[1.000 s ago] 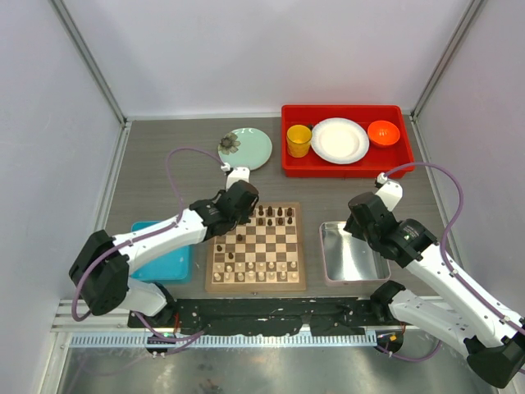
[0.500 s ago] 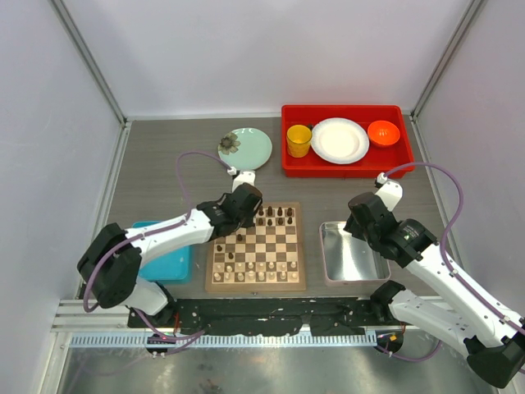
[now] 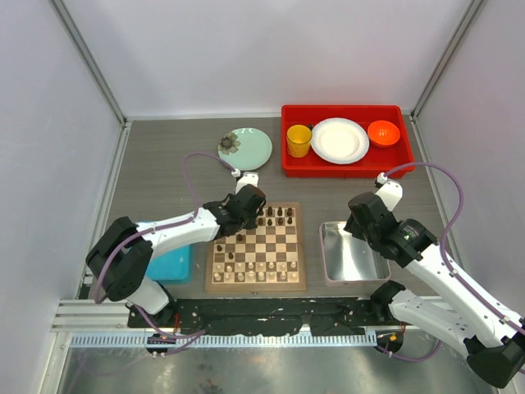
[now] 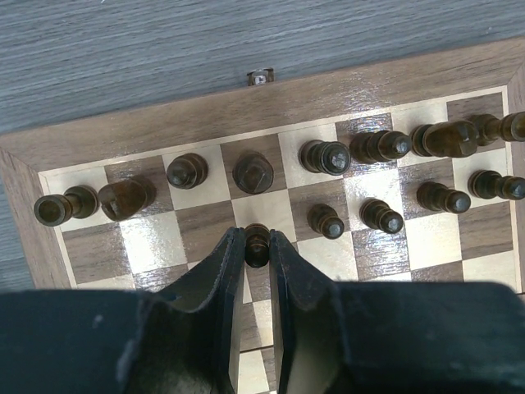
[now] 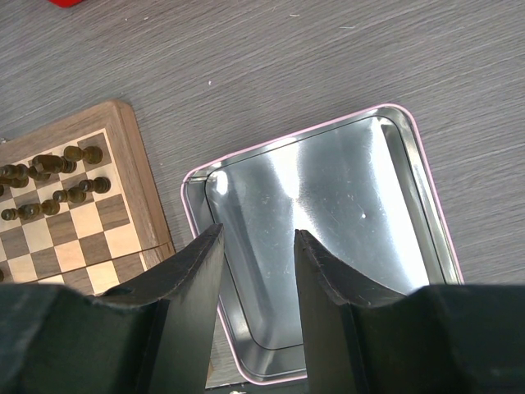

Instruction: Set up the chess pieces on the board

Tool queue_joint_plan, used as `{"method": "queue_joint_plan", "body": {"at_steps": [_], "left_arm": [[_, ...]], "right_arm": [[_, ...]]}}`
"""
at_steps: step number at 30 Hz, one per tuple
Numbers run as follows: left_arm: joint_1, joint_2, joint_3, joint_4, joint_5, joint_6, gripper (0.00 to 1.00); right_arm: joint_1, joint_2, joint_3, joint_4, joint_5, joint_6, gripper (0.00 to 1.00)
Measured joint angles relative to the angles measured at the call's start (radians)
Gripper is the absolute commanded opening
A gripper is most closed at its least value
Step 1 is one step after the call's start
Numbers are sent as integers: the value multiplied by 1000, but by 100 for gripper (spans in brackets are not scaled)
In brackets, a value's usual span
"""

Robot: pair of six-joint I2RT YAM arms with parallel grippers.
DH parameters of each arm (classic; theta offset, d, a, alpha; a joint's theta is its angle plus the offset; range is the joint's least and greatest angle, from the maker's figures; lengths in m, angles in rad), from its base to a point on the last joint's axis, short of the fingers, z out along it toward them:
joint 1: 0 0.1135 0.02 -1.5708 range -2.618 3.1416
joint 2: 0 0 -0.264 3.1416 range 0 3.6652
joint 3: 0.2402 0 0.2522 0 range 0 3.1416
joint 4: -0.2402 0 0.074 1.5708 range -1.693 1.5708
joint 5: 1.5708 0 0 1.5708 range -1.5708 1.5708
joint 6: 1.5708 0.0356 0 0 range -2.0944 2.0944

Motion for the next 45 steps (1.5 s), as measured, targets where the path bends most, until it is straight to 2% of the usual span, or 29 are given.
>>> {"method": "queue_joint_plan", "body": {"at_steps": [45], "left_arm": [[11, 48, 0, 49, 22, 3, 24]], "right_arm": [[-2, 0, 0, -8, 2, -3, 46]]}}
